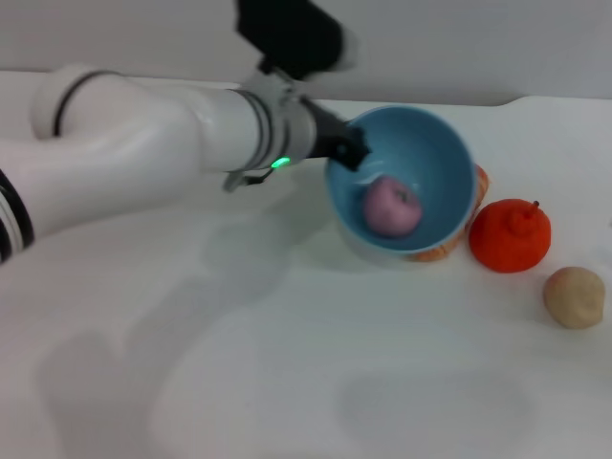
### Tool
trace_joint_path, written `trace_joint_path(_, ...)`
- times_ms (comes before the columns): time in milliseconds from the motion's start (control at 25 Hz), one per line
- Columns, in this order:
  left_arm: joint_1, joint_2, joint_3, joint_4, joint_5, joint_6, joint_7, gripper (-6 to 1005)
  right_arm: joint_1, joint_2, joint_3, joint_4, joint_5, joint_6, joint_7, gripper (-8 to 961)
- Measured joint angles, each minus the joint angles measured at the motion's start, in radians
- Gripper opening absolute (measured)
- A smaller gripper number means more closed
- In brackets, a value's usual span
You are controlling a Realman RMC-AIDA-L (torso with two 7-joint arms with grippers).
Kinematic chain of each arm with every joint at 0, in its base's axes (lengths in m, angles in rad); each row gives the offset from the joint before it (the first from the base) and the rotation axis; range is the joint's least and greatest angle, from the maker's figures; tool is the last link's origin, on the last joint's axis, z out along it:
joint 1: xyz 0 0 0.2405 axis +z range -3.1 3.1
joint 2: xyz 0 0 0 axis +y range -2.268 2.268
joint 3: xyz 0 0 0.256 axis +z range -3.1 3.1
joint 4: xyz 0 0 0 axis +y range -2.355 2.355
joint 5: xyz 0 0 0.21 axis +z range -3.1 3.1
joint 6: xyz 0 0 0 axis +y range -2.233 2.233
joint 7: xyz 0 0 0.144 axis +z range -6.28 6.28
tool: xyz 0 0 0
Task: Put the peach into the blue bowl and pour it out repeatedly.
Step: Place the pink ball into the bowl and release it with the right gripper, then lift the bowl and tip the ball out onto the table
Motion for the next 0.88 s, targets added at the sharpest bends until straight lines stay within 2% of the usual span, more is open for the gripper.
trace_joint_path(40,0.000,-0.001,0.022,0.006,0.021,-0.026,0.012,-1,-0.034,0.000,0.059,0.038,0.013,-0.006,-0.055,474)
trace_joint_path(280,-0.007,-0.009,0.176,0.048,0.180,-0.219,0.054,0,-0.077,0.002,0.109,0.104,0.011,-0.003,-0.117,468)
trace_joint_path(320,0.008,-0.009,0.211,0.062,0.228,-0.279,0.071,0,-0.081,0.002,0.124,0.127,0.010,-0.002,-0.141,467)
trace_joint_path(480,0.039,-0.009,0.258,0.085,0.295,-0.366,0.130,0,-0.091,0.002,0.175,0.203,0.010,0.001,-0.224,463)
trace_joint_path(720,0.130,-0.011,0.354,0.096,0.332,-0.596,0.454,0,-0.106,0.002,0.206,0.226,0.015,0.055,-0.240,457)
trace_joint_path(880,0.170,-0.013,0.369,0.099,0.326,-0.653,0.635,0,-0.119,0.002,0.257,0.230,0.013,0.075,-0.241,453)
